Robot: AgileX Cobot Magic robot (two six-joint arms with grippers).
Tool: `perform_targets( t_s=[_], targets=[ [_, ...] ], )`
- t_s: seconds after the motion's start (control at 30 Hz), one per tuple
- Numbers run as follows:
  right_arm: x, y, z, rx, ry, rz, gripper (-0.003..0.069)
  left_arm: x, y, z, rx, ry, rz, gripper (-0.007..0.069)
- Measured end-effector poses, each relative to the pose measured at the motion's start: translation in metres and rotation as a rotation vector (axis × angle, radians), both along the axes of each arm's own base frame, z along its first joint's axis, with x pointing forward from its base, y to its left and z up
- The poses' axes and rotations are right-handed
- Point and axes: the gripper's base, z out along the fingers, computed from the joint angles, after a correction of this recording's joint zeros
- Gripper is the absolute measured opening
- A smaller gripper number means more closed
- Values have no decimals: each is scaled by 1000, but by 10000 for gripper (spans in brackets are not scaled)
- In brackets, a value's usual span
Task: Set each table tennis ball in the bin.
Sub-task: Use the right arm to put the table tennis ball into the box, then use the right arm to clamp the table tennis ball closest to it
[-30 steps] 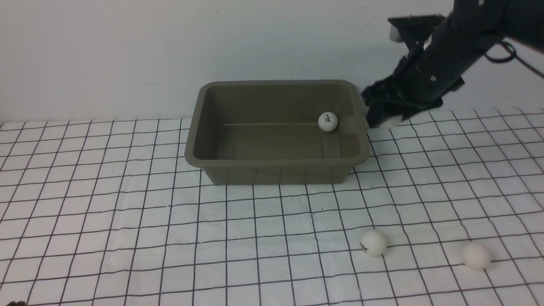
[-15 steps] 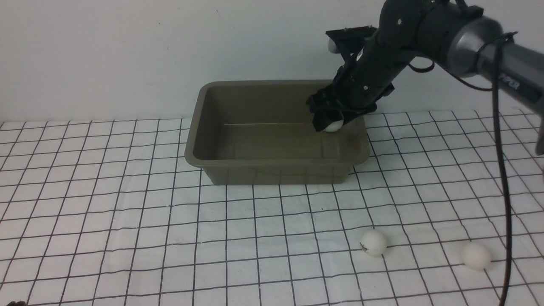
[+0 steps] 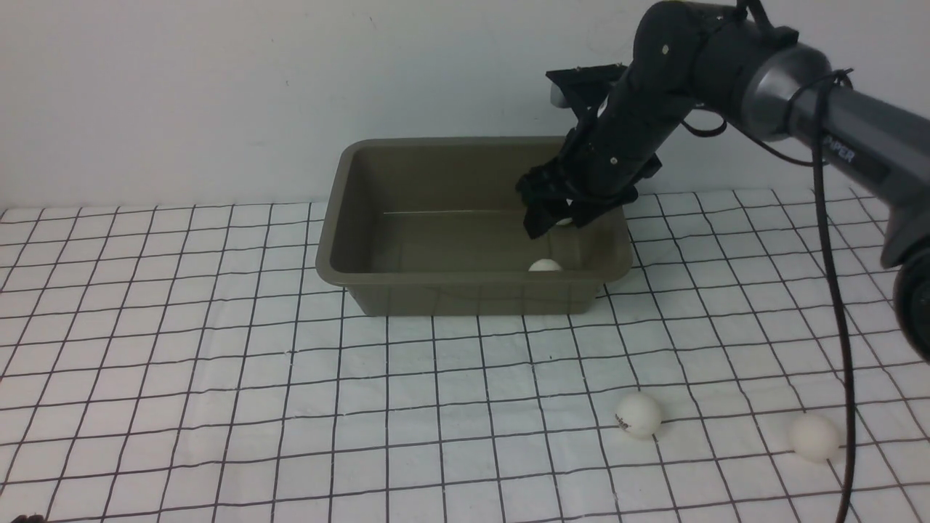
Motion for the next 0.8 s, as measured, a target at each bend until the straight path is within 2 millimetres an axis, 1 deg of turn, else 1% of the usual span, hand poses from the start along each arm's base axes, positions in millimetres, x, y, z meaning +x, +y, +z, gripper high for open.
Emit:
perform_targets(
  t_s=[0.03,0.1,0.2,0.23,0.27,0.3,0.33,0.4,0.43,0.47,0.53,0.57,0.67,0.7,0.77,0.8],
  targets=[
    [-2,-1,9,6,-16,-3,465,0,0,0,0,0,0,-4],
    [-10,-4,34,15,-60,-4,465,0,0,0,0,0,0,-4],
    [-30,-16,78,6,-147,-17,465,0,0,0,0,0,0,-4],
    [-39,-21,93,-2,-176,-20,465,0,0,0,0,0,0,-4],
    [-54,-29,110,-15,-203,-28,465,0,0,0,0,0,0,-4],
    [-64,-35,120,-26,-220,-32,465,0,0,0,0,0,0,-4],
    [-77,-43,130,-43,-234,-37,465,0,0,0,0,0,0,-4],
    [-100,-54,135,-65,-221,-46,465,0,0,0,0,0,0,-4],
    [-108,-57,131,-77,-197,-49,465,0,0,0,0,0,0,-4],
    [-115,-60,123,-89,-164,-49,465,0,0,0,0,0,0,-4],
    [-121,-62,105,-113,-101,-47,465,0,0,0,0,0,0,-4],
    [-123,-63,90,-131,-52,-45,465,0,0,0,0,0,0,-4],
    [-129,-65,57,-171,51,-38,465,0,0,0,0,0,0,-4],
    [-132,-66,41,-180,86,-39,465,0,0,0,0,0,0,-4],
    [-134,-67,18,-178,90,-49,465,0,0,0,0,0,0,-4],
    [-134,-67,10,-171,85,-55,465,0,0,0,0,0,0,-4]
  ],
)
